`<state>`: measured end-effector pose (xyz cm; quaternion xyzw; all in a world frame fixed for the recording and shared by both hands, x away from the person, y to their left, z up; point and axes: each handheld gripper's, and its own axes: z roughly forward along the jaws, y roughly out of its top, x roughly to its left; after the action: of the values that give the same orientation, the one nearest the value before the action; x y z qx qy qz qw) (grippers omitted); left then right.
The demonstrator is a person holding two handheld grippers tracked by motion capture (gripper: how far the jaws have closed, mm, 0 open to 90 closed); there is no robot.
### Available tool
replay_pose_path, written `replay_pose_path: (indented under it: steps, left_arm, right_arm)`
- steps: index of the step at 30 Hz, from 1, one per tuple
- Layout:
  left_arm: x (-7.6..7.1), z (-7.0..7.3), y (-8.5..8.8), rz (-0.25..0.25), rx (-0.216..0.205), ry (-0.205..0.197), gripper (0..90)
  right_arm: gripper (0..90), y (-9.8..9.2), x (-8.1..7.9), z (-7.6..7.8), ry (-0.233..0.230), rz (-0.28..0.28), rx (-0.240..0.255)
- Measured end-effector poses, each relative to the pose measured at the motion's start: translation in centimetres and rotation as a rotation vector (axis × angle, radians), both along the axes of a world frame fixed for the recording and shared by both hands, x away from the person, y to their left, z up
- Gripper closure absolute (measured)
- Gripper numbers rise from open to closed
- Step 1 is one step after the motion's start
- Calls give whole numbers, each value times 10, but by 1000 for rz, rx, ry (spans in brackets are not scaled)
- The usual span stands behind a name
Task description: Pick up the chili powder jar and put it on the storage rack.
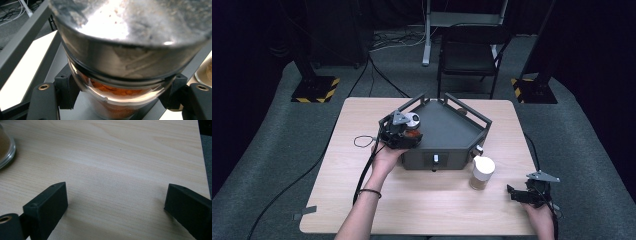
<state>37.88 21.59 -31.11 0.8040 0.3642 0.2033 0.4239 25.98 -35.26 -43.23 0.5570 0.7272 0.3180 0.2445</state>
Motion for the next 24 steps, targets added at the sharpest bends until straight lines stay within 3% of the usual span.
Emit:
replay_pose_path:
  steps: [9,15,20,24]
  left_arm:
    - [3,-4,5,-3,-24,18,296]
    - [0,-2,8,11,-25,25,208]
    - [-5,-6,18,25,-50,24,142]
    - [-9,-8,27,13,-62,20,128]
  right_arm:
    - [35,0,0,0,0,0,0]
    - [35,0,0,0,0,0,0]
    - [35,0,0,0,0,0,0]
    - [35,0,0,0,0,0,0]
